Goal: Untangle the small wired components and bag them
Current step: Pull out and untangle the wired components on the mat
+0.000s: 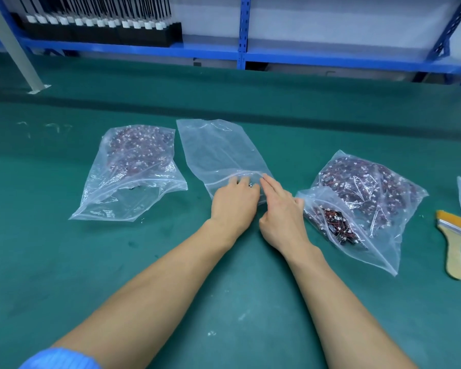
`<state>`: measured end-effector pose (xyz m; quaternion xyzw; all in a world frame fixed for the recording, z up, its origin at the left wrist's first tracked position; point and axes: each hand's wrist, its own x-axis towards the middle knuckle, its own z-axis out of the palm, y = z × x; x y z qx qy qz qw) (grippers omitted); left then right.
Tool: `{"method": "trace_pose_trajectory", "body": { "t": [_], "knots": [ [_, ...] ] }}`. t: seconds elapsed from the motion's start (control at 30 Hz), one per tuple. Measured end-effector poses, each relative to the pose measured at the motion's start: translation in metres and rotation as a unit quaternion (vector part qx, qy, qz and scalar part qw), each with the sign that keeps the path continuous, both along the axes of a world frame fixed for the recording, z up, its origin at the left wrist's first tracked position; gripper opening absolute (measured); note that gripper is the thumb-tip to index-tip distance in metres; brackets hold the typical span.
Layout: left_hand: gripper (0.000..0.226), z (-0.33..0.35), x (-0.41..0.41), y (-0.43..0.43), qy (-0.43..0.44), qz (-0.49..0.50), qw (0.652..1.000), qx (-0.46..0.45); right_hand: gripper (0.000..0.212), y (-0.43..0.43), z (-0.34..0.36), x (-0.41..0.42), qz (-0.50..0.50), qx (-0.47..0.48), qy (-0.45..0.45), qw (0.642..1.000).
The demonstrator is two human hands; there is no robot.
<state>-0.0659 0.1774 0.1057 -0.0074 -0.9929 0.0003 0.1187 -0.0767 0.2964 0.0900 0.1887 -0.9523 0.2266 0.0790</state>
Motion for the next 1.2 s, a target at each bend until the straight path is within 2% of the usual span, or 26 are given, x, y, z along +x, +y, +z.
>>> {"method": "trace_pose_trajectory", "body": {
  "t": [0.1, 0.27, 0.43, 0.67, 0.83, 0.87, 1.0, 1.03, 1.1, 1.2],
  "knots": [
    [0.017, 0.004, 0.002, -0.006, -0.002, -0.042, 0.999, 0.0, 0.079, 0.001, -0.002, 0.001, 0.0, 0.011, 0.011, 1.0],
    [0.021, 0.01, 0.006, -0.023, -0.058, -0.171, 0.984, 0.006, 0.072, 0.002, 0.0, 0.0, -0.012, -0.004, 0.009, 1.0],
    [0.03, 0.013, 0.026, -0.03, -0.068, -0.217, 0.974, 0.023, 0.068, 0.004, 0.002, -0.001, -0.013, -0.015, -0.002, 1.0],
    [0.031, 0.011, 0.058, -0.051, -0.063, -0.219, 0.963, 0.142, 0.06, 0.005, 0.001, -0.001, -0.024, -0.019, 0.013, 0.999],
    [0.032, 0.012, 0.074, -0.073, -0.096, -0.213, 0.944, 0.235, 0.061, 0.005, 0.002, -0.002, -0.028, -0.026, 0.031, 0.999],
    [0.035, 0.012, 0.077, -0.077, -0.104, -0.214, 0.938, 0.254, 0.061, 0.006, 0.002, -0.002, -0.026, -0.033, 0.036, 0.999],
    [0.073, 0.012, 0.084, -0.09, -0.112, -0.194, 0.896, 0.384, 0.056, 0.008, 0.004, 0.0, -0.03, -0.074, 0.062, 0.995],
    [0.072, 0.011, 0.085, -0.092, -0.098, -0.183, 0.886, 0.414, 0.051, 0.008, 0.004, 0.001, -0.027, -0.089, 0.072, 0.993],
    [0.055, 0.008, 0.084, -0.096, -0.06, -0.156, 0.882, 0.441, 0.04, 0.007, 0.004, 0.004, -0.015, -0.111, 0.098, 0.989],
    [0.027, 0.003, 0.079, -0.098, -0.017, -0.131, 0.909, 0.395, 0.029, 0.003, 0.005, 0.007, 0.017, -0.12, 0.15, 0.981]
  ]
}}
